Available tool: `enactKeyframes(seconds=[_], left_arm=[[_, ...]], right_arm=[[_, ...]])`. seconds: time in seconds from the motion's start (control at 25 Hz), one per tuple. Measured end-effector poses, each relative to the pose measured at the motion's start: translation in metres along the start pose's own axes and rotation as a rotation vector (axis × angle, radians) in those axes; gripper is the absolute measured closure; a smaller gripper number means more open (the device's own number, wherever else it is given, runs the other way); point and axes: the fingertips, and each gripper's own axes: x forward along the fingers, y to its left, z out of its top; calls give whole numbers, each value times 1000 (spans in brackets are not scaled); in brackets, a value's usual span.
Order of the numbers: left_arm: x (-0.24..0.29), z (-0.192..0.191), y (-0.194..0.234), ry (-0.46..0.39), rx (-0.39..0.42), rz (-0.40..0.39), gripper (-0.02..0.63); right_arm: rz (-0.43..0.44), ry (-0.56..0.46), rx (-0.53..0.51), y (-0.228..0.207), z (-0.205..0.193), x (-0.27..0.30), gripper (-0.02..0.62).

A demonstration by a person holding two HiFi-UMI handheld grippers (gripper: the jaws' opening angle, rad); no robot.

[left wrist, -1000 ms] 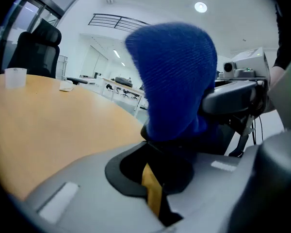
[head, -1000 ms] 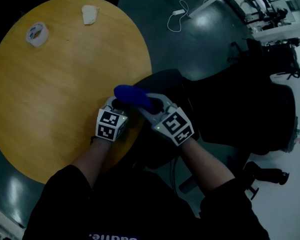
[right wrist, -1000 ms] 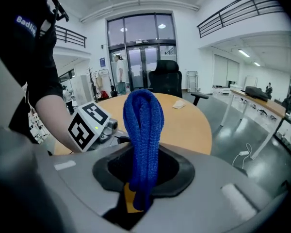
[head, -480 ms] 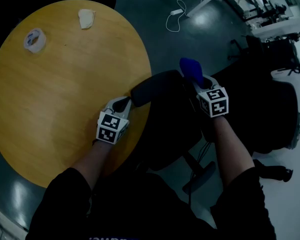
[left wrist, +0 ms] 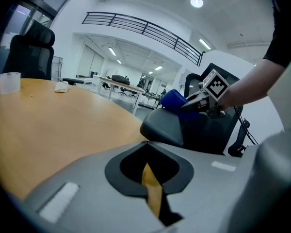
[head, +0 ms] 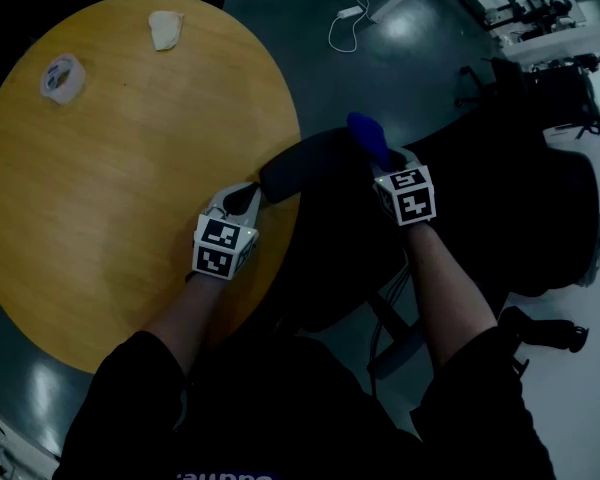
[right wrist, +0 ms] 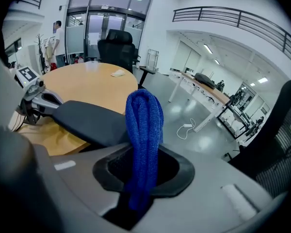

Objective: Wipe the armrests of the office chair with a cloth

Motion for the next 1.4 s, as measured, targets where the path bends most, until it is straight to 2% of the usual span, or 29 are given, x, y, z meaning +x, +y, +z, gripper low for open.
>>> enactKeyframes(seconds=[0.32,0.48,0.76,1.04,1.4], left_arm=[[-1,-1,0,5,1,7,594],[-1,-2,-1,10,7,6,594],[-1,-5,-2,18,10,2,594],[-6,-7,-8,24,19,-9,593],[-12,-13,-15,31,44,-7,592]], right_arm=[[8,-57,109,25,0,-12,506],[60,-88,53,65,8,-18,506],[130,-180,191,128,22,-28,506],[217,-221,219,185,31,-40,506],[367,-256,186,242,38,-58,506]])
